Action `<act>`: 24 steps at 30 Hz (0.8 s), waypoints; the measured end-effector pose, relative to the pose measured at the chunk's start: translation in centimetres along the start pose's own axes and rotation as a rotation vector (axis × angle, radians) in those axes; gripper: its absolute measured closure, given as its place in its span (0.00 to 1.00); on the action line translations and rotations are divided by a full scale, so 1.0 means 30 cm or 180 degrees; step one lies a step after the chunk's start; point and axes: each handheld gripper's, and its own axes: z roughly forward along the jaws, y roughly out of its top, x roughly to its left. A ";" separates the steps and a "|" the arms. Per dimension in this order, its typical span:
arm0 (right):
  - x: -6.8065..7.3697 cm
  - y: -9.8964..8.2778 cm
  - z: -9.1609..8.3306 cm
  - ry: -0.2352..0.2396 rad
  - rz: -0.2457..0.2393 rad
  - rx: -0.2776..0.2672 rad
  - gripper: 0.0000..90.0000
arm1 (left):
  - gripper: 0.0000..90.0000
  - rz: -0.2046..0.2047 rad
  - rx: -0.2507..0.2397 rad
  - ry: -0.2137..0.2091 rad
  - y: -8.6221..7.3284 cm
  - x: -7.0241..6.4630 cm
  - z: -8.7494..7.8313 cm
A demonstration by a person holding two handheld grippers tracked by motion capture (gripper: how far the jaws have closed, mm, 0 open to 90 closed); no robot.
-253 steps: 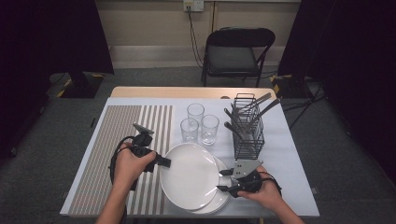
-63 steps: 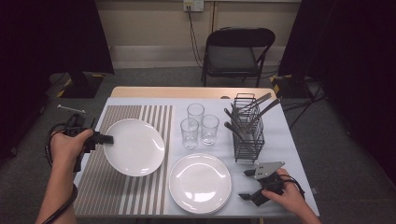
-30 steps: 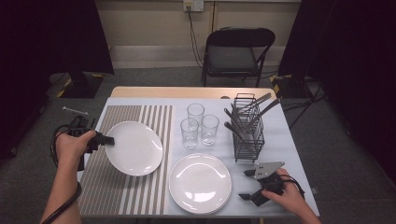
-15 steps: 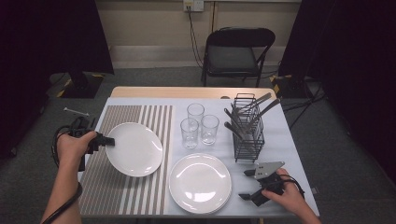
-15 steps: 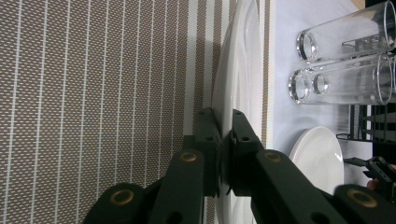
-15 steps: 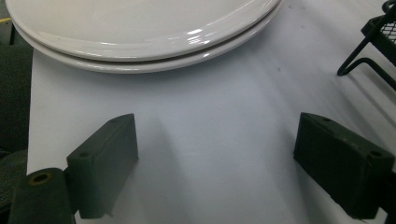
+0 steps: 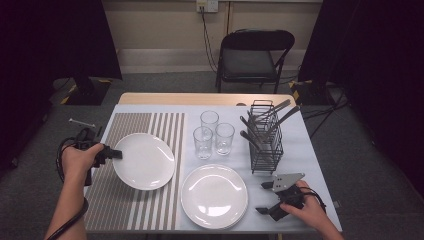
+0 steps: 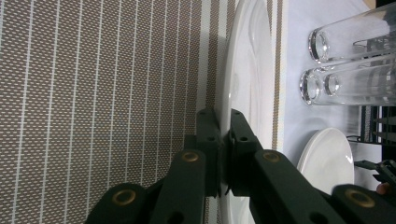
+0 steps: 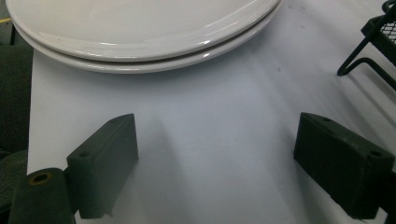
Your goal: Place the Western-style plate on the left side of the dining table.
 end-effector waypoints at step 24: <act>0.000 0.000 0.000 -0.0003 -0.0004 0.0002 0.14 | 0.93 -0.0112 -0.0090 0.0053 0.002 0.037 0.022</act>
